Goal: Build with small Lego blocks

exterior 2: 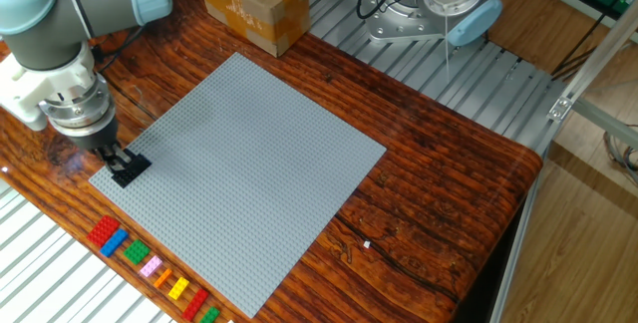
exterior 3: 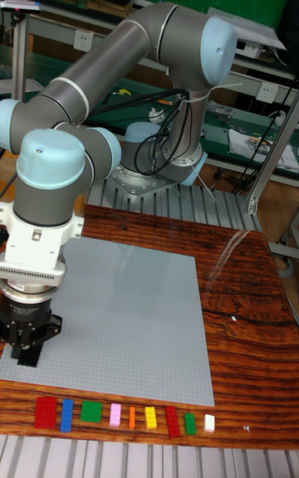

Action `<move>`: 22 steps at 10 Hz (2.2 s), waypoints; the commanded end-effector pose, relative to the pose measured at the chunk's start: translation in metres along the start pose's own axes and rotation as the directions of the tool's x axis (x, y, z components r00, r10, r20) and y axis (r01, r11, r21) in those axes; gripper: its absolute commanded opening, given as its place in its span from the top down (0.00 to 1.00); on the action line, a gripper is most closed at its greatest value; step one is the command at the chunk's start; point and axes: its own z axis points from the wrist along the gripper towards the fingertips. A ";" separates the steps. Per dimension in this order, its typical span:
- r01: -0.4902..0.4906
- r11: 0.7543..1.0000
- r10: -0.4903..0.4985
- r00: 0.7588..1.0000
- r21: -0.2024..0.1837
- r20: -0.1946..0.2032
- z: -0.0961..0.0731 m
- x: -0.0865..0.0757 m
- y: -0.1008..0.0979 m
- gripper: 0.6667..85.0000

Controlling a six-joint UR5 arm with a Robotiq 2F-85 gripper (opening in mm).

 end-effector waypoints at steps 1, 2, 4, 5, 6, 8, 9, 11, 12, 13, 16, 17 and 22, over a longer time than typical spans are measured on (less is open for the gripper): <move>-0.001 1.000 0.001 1.000 -0.009 0.015 0.001 -0.004 -0.001 1.00; -0.002 1.000 0.002 1.000 -0.012 0.018 0.001 -0.004 0.000 1.00; -0.004 1.000 0.004 1.000 -0.015 0.020 0.001 -0.005 0.001 1.00; -0.006 1.000 0.006 1.000 -0.015 0.022 0.001 -0.005 0.001 1.00; -0.006 1.000 0.006 1.000 -0.015 0.022 0.001 -0.005 0.001 1.00; -0.007 1.000 0.007 1.000 -0.015 0.020 0.001 -0.005 0.001 1.00; -0.007 1.000 0.007 1.000 -0.015 0.020 0.001 -0.005 0.001 1.00; -0.010 1.000 0.010 1.000 -0.015 0.020 0.001 -0.005 0.002 1.00; -0.010 1.000 0.010 1.000 -0.015 0.020 0.001 -0.005 0.002 1.00; -0.010 1.000 0.010 1.000 -0.015 0.018 0.001 -0.005 0.002 1.00; -0.015 1.000 0.015 1.000 -0.015 0.018 0.001 -0.005 0.003 1.00; -0.015 1.000 0.015 1.000 -0.015 0.018 0.001 -0.005 0.003 1.00; 0.004 1.000 -0.004 1.000 0.008 0.007 -0.001 -0.002 -0.004 1.00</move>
